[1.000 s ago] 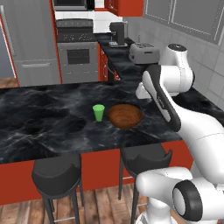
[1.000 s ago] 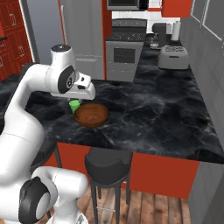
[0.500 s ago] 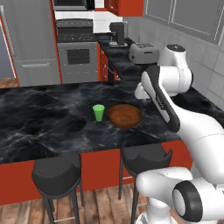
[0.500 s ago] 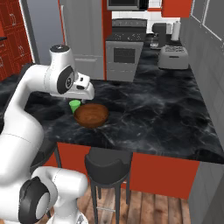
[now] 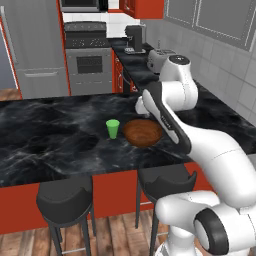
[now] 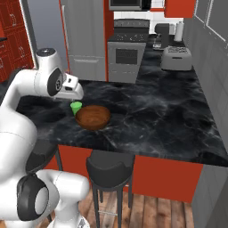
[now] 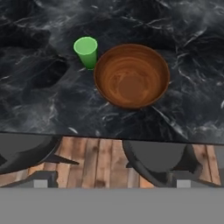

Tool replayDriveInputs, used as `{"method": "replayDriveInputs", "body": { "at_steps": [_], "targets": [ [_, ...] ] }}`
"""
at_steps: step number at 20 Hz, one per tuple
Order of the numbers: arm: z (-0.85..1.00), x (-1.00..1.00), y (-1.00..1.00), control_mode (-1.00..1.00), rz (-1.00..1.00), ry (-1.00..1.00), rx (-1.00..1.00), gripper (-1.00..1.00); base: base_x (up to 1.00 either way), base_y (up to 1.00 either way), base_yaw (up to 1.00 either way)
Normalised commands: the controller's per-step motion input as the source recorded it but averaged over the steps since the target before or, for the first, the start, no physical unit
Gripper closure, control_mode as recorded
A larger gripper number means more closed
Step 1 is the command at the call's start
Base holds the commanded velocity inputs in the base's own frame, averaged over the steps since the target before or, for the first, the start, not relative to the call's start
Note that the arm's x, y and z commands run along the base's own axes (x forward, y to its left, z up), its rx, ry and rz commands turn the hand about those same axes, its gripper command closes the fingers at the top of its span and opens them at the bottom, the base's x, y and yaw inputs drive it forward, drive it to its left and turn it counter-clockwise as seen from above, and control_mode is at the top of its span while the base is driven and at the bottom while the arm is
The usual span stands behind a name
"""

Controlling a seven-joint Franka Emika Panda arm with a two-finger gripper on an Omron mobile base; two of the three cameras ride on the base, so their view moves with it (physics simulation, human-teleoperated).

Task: Place the cup inside the bowl on the dining table and move the bowl to any counter.

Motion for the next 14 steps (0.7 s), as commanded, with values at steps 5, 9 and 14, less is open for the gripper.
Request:
{"method": "replayDriveInputs", "body": {
  "at_steps": [5, 9, 14],
  "targets": [
    [-0.03, 0.24, 0.34, -1.0, 0.0, -0.01, 0.0, -1.0, 0.0, 0.0, 0.0],
    [-0.16, 0.31, 0.24, -1.0, 0.0, -0.09, 0.0, -1.0, 0.0, 0.0, 0.0],
    [-0.19, 0.45, 0.17, -1.0, 0.01, -0.14, 0.0, -1.0, 0.0, 0.0, 0.0]
  ]
}}
